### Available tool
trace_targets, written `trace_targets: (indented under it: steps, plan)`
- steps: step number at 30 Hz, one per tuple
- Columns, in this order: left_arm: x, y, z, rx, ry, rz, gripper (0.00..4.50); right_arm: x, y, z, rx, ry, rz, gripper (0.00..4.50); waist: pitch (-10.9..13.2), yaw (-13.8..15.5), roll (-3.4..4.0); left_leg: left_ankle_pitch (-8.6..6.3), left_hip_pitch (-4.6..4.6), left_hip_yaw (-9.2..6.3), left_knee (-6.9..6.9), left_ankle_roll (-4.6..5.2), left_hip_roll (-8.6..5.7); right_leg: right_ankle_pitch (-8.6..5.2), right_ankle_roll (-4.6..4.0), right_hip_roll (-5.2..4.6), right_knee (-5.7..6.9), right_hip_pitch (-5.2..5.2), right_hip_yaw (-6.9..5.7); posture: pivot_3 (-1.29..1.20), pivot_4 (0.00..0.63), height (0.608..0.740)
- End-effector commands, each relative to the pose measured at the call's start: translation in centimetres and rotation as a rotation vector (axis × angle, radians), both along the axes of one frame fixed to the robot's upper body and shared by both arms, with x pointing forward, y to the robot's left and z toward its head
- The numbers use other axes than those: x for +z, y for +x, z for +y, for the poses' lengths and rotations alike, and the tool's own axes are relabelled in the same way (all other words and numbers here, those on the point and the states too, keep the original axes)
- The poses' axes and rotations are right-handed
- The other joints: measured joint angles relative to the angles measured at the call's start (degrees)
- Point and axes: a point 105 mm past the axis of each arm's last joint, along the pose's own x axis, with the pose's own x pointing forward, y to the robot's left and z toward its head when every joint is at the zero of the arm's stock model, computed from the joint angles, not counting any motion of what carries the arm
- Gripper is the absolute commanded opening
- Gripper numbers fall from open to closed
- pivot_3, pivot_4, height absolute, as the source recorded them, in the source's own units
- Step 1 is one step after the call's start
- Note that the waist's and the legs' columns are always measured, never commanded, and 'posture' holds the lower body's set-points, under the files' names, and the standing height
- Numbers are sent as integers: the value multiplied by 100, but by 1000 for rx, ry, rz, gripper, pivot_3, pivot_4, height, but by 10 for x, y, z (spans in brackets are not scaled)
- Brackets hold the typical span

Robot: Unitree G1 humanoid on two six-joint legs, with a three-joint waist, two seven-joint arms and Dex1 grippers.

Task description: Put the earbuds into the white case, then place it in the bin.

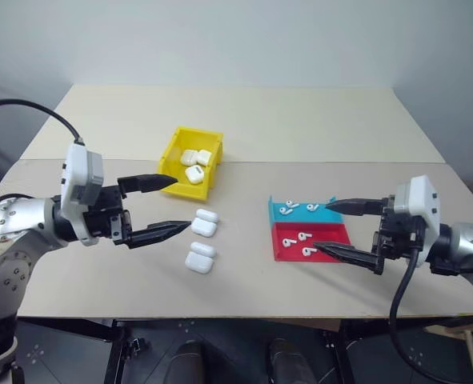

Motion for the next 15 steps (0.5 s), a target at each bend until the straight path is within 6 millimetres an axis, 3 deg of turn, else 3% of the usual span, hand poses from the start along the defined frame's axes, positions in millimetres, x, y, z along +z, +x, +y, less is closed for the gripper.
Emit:
trace_targets:
  steps: [1, 12, 15]
  plan:
    - [4, -1, -2, 0, 28, -24, 4500, 9, -4, -1, 9, 0, -39, 4474, 0, 0, 0, 0, 0, 0, 0, 0, 0, 0, 0, 0, 0, 0, 0, 0, 150, 740]
    - [2, 3, 0, 77, 131, 88, 4500, 8, -1, -1, -42, -22, -28, 4474, 0, -1, 0, 0, 0, 0, 0, 0, 0, 0, 0, 0, 1, -1, 0, 0, 150, 740]
    - [-5, 1, -1, 87, 245, 163, 4500, 12, 2, -3, -87, -30, 0, 4474, 1, -2, -2, 0, 0, 0, -2, 0, 0, 0, 0, 0, 1, -1, 0, 0, 150, 740]
